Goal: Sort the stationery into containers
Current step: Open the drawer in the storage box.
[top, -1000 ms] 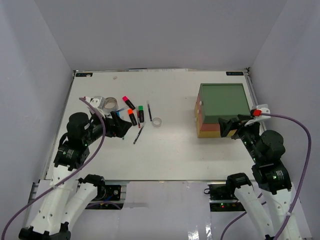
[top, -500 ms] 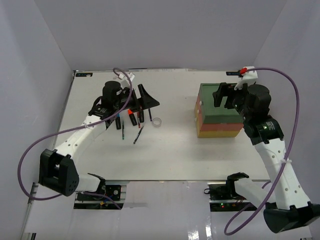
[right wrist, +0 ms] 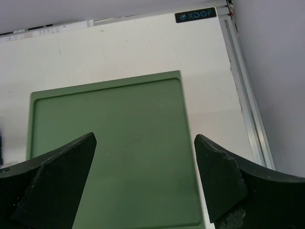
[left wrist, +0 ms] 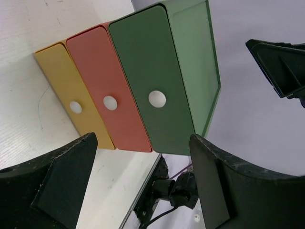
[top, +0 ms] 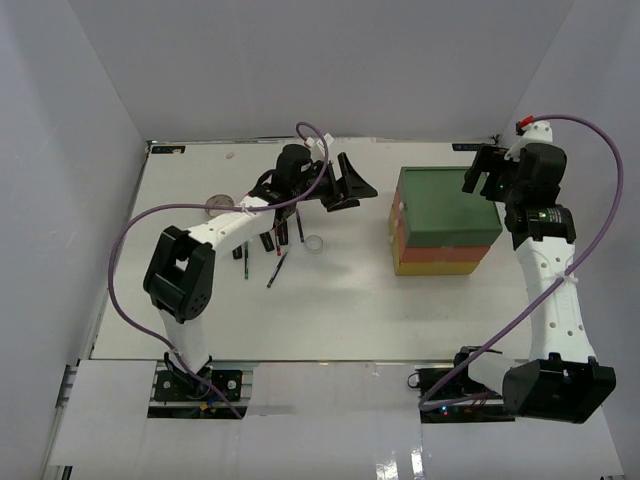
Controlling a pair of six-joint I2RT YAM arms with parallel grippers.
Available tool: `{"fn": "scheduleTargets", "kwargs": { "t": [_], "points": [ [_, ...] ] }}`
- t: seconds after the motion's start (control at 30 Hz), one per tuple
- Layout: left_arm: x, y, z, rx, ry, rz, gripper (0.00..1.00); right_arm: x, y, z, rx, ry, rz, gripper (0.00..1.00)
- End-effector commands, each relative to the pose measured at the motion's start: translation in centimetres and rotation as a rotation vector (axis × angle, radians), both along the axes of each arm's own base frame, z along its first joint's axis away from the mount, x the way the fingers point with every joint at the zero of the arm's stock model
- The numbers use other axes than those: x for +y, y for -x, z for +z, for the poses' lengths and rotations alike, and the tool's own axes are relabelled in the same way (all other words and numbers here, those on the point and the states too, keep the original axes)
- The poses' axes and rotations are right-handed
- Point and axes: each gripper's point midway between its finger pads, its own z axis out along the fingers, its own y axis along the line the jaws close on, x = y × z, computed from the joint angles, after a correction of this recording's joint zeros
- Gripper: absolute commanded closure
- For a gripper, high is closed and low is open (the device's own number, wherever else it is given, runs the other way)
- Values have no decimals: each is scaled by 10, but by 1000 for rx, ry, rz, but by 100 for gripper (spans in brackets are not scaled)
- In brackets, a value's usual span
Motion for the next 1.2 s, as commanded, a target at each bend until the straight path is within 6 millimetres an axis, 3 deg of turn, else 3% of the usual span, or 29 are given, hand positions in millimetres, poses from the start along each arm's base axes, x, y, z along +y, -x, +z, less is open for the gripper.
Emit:
{"fn": "scheduleTargets", "kwargs": {
  "t": [0.0, 0.07, 0.33, 0.4, 0.63, 0.93, 1.17],
  "points": [
    [-18, -5, 38, -51, 92, -14, 12, -17, 1, 2, -6, -65, -11, 10],
    [-26, -6, 34, -44, 98, -22, 12, -32, 1, -7, 13, -84, -50, 10],
    [-58, -19, 17, -10, 135, -52, 16, -30, -5, -45, 107, -158, 3, 0],
    [-63, -18, 16, -4, 140, -60, 18, -27, -7, -52, 122, -174, 23, 7],
    [-76, -15, 8, 11, 138, -81, 22, -10, -9, -74, 150, -252, 94, 16],
    [-82, -5, -2, 41, 135, -94, 26, 3, -5, -85, 143, -315, 135, 24],
    [-81, -1, -3, 80, 144, -86, 36, 5, -3, -82, 132, -324, 133, 26]
  ]
}}
